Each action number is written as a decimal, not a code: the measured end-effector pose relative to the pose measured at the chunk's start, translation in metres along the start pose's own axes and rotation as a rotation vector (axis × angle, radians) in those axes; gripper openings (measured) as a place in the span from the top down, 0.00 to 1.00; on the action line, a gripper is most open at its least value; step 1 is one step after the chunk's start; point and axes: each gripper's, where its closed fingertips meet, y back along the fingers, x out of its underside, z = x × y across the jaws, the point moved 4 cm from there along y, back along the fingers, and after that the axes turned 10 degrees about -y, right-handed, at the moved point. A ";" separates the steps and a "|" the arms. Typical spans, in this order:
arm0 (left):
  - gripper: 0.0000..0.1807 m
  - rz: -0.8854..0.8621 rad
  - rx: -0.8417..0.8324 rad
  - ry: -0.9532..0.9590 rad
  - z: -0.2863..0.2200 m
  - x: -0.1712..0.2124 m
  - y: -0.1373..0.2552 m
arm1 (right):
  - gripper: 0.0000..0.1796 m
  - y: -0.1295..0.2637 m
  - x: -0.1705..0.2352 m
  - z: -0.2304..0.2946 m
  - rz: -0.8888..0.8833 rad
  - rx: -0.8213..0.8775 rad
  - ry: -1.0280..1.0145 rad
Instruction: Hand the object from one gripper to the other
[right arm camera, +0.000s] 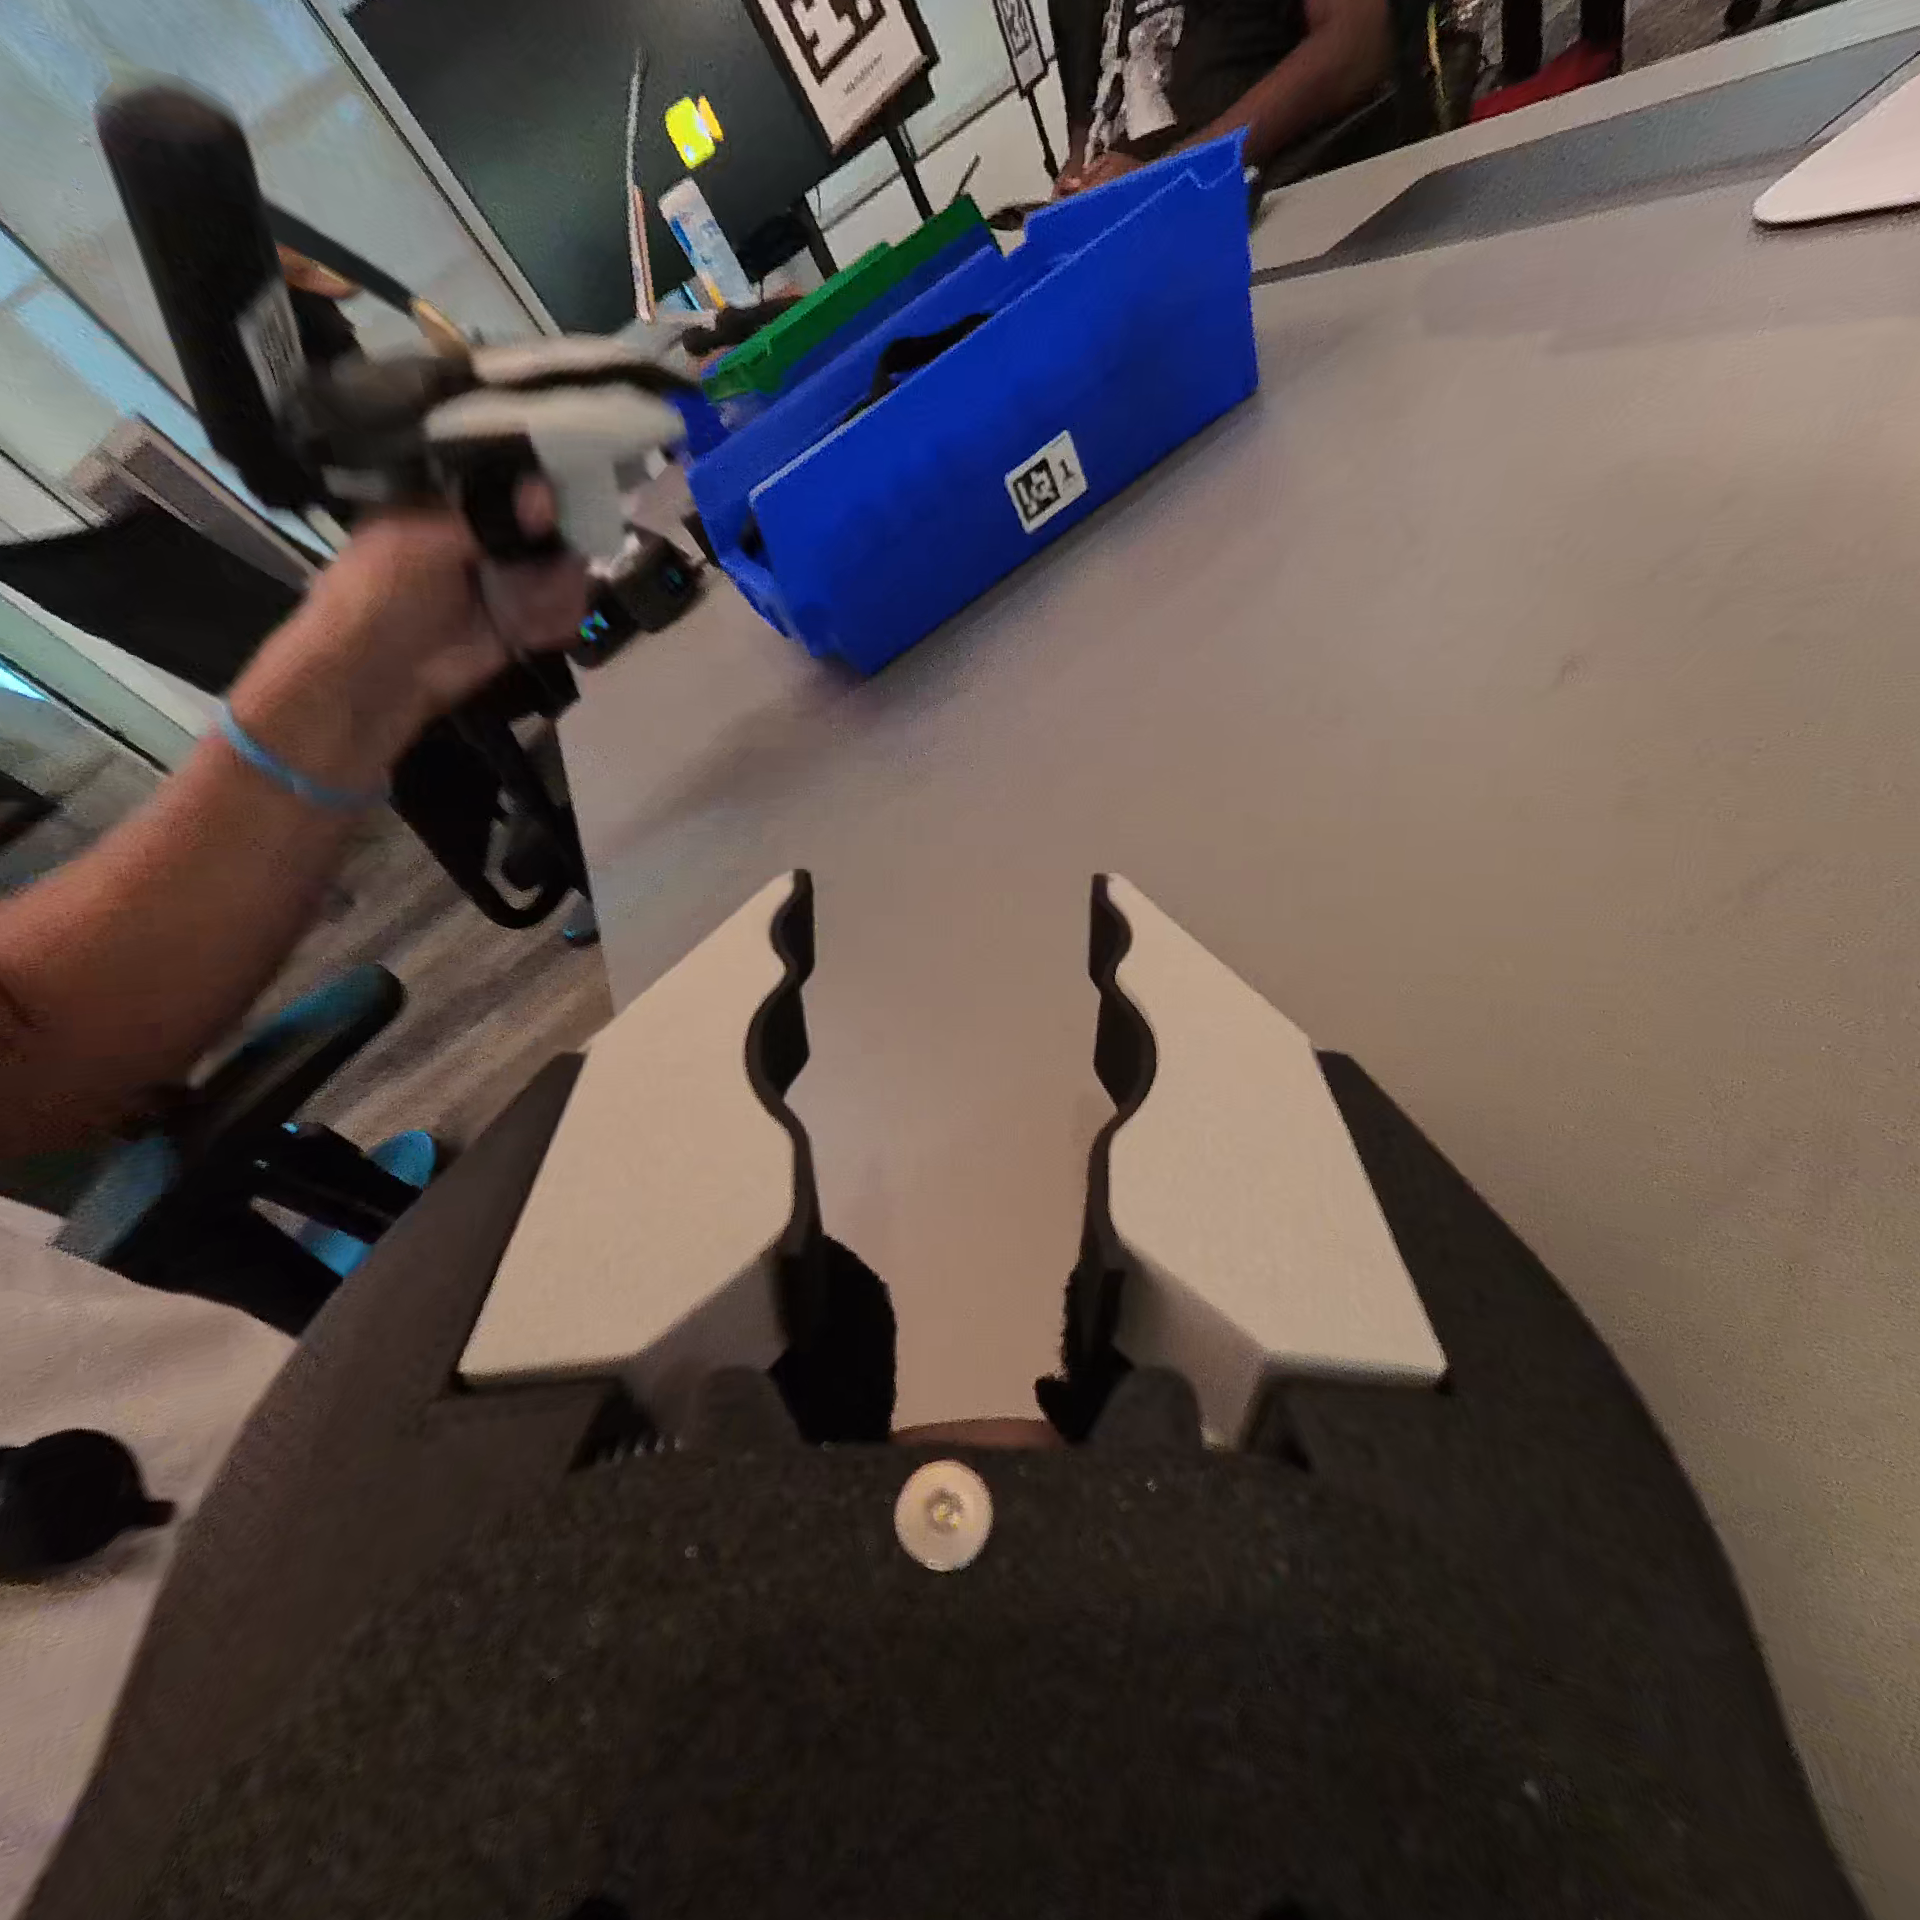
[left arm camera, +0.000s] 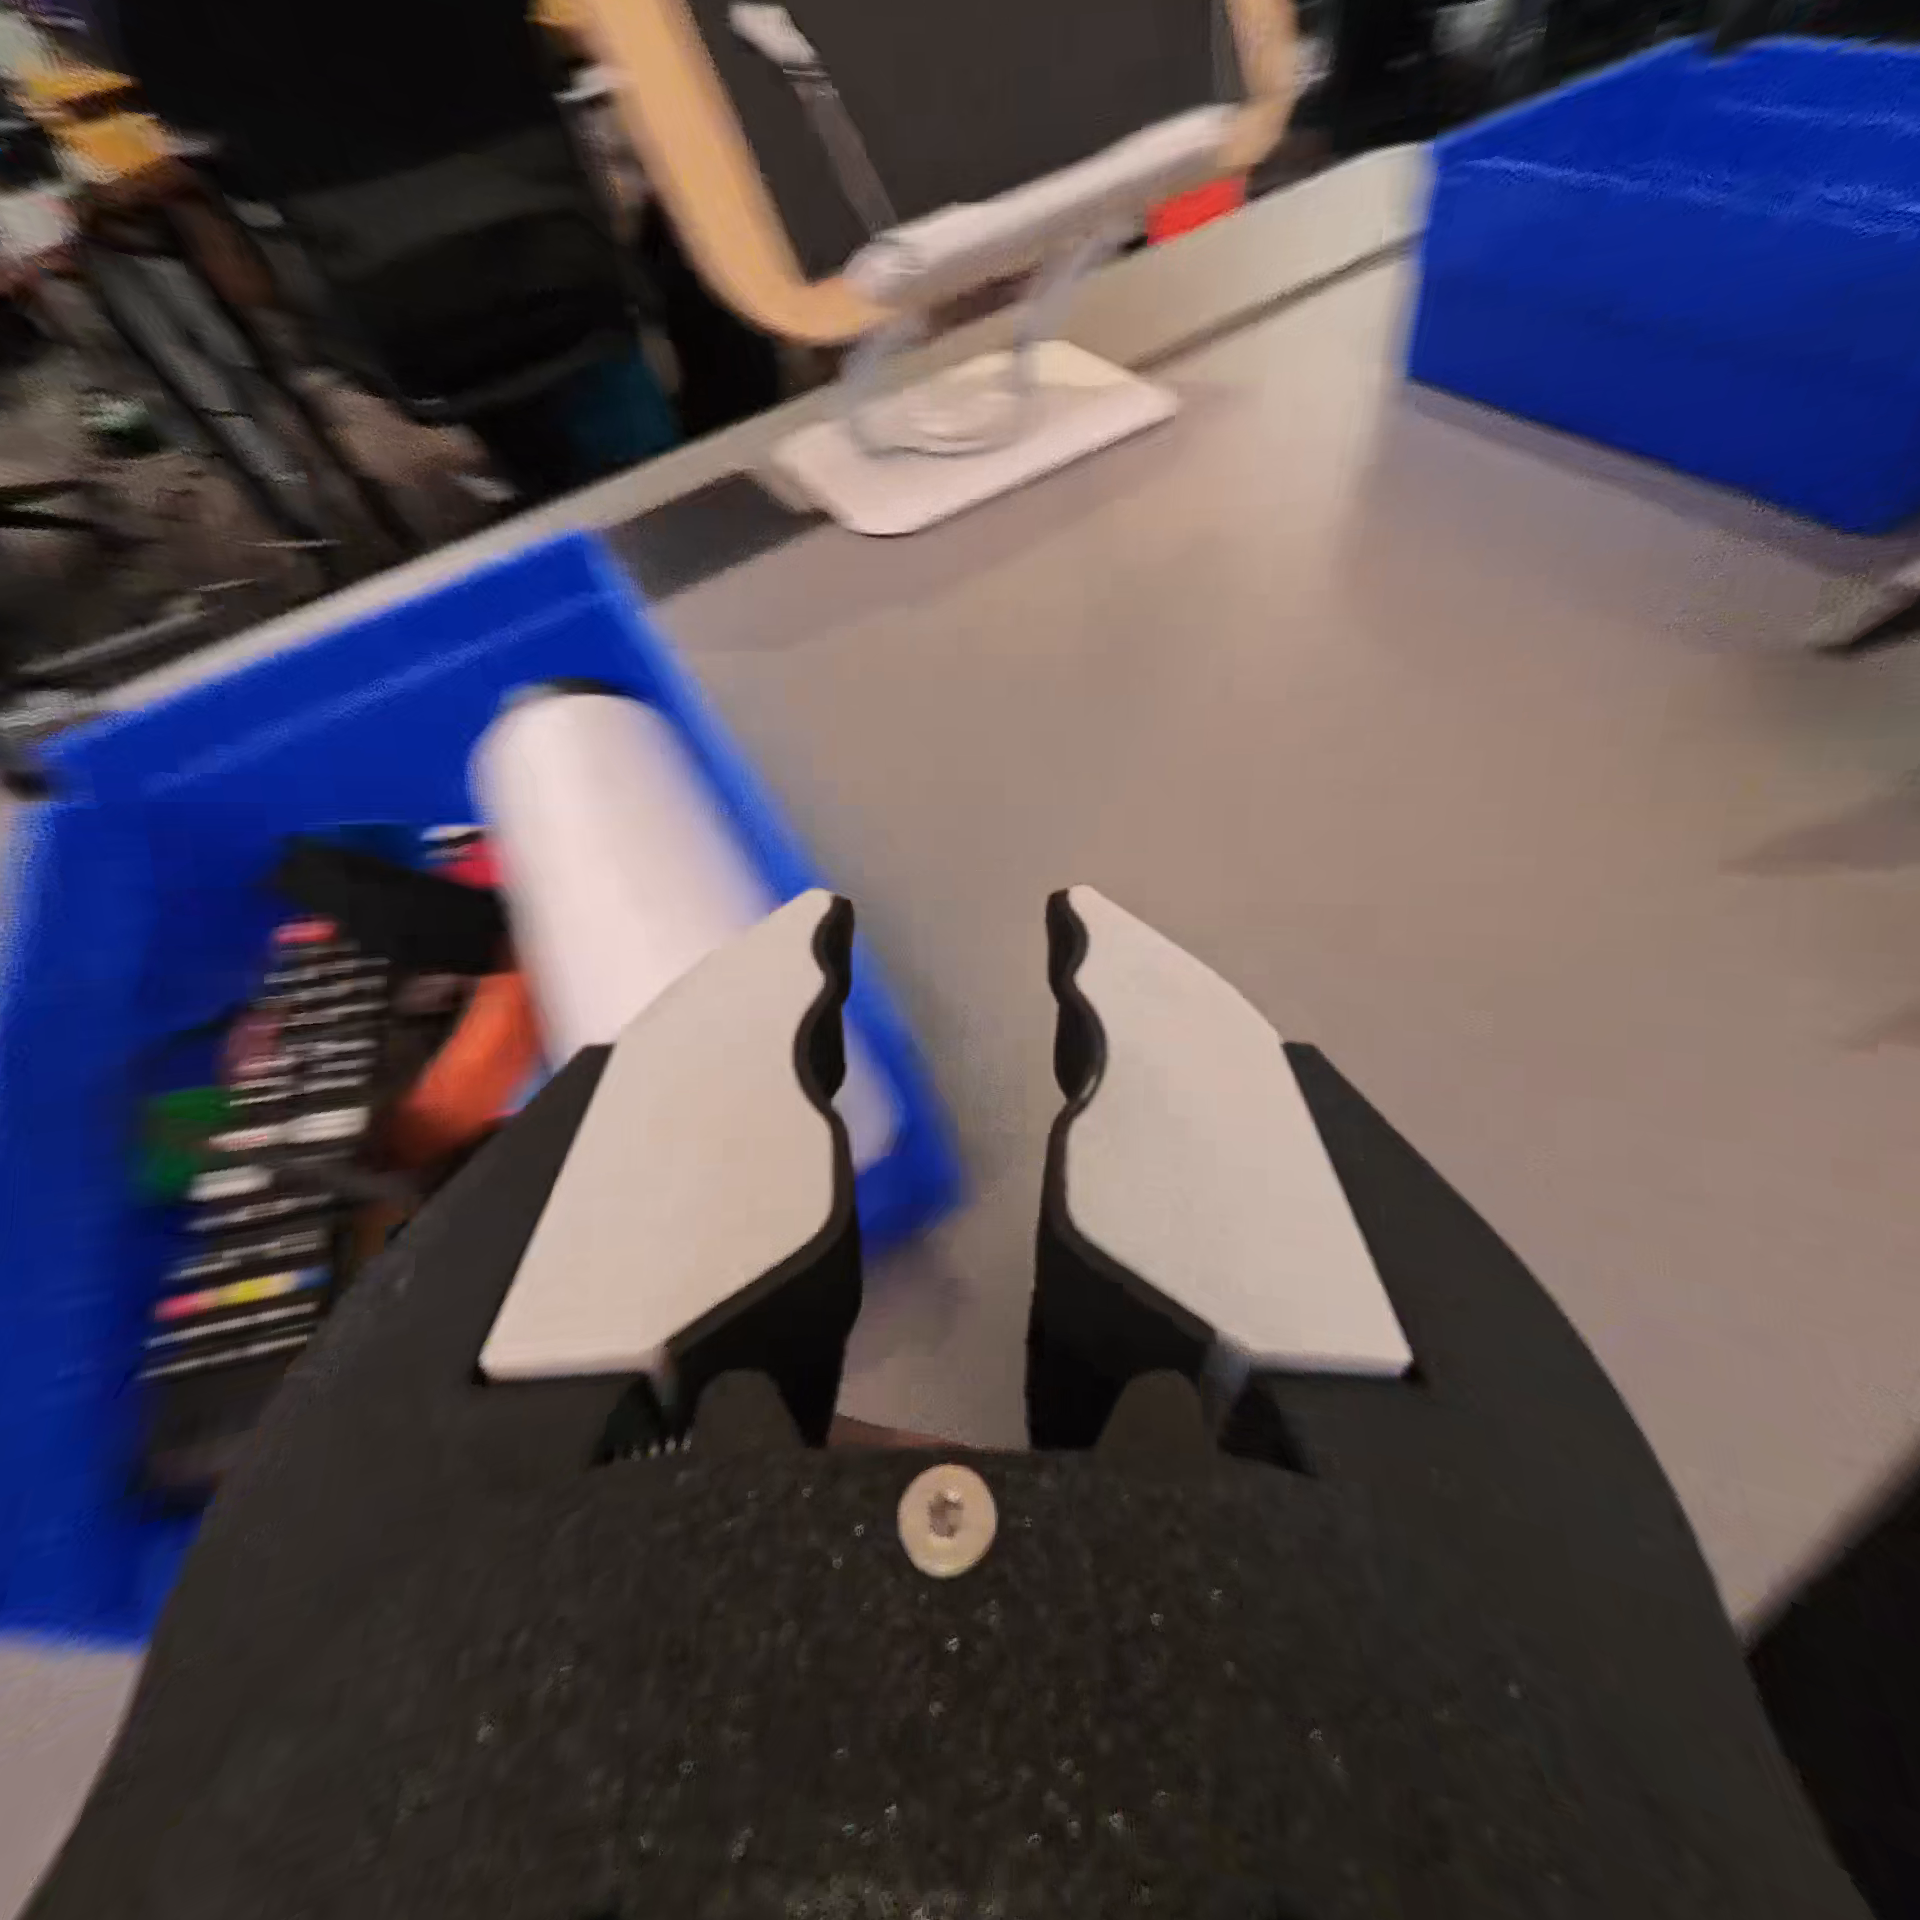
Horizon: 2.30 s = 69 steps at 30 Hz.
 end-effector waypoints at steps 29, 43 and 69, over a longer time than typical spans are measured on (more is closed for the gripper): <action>0.97 0.251 -0.268 -0.358 0.183 -0.057 0.001 | 0.70 -0.001 0.007 0.000 0.044 -0.048 -0.028; 0.98 -0.549 0.610 0.082 -0.065 -0.131 0.010 | 0.67 -0.035 -0.058 0.024 -0.062 -0.535 -0.339; 0.98 -0.403 0.921 0.103 -0.206 -0.058 0.000 | 0.90 -0.029 -0.086 0.047 -0.090 -1.113 -0.690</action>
